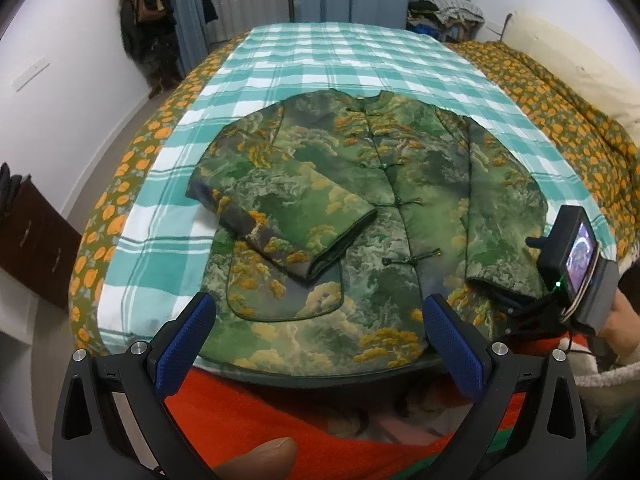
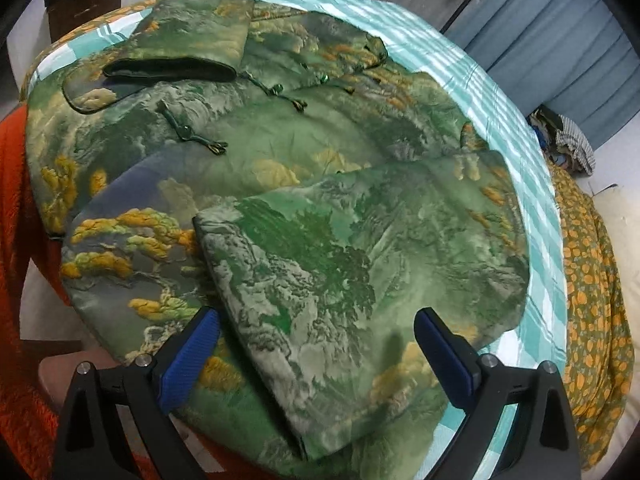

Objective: Fold large clothes

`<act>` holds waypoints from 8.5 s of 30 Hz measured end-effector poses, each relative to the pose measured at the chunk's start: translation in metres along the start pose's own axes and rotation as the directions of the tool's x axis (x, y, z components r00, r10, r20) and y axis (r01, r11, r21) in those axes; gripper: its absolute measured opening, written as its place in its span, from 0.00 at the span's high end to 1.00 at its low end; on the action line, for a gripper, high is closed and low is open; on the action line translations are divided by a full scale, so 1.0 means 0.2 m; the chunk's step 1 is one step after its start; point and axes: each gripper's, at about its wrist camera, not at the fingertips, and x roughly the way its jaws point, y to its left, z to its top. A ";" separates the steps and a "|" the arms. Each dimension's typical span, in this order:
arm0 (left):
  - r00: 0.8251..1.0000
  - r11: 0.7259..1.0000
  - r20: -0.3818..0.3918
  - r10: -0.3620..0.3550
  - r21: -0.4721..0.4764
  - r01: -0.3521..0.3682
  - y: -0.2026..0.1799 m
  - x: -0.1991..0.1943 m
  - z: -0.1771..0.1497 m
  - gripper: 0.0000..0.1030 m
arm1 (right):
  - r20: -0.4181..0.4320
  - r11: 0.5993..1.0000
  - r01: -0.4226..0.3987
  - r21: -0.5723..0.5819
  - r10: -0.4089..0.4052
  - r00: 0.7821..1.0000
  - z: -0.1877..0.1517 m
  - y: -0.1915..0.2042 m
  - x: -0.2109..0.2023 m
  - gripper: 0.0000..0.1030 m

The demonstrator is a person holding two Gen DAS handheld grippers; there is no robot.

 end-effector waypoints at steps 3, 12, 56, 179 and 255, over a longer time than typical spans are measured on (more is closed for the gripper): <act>1.000 1.000 -0.008 0.002 -0.008 -0.002 0.02 0.01 0.00 0.00 | -0.004 1.000 0.009 -0.029 -0.009 1.000 0.00 0.02 0.00 0.04; 1.000 1.000 -0.006 -0.004 0.022 0.004 -0.01 0.00 0.00 0.00 | -0.029 1.000 0.001 -0.023 -0.001 1.000 0.00 0.04 0.05 0.04; 0.999 0.998 -0.010 0.032 0.053 -0.032 -0.01 0.08 0.04 0.00 | 0.237 0.847 -0.044 0.530 -0.098 0.967 -0.19 -0.75 -0.73 0.93; 0.928 0.958 -0.241 -0.282 -0.121 0.260 0.59 0.89 -0.18 0.82 | 0.009 0.770 -0.177 0.613 0.217 0.976 -0.45 -0.54 -0.05 0.86; 0.982 0.982 -0.032 -0.187 0.014 0.187 -0.04 0.70 0.17 0.08 | 0.265 0.916 -0.068 0.396 -0.043 0.963 0.22 -0.26 0.07 0.85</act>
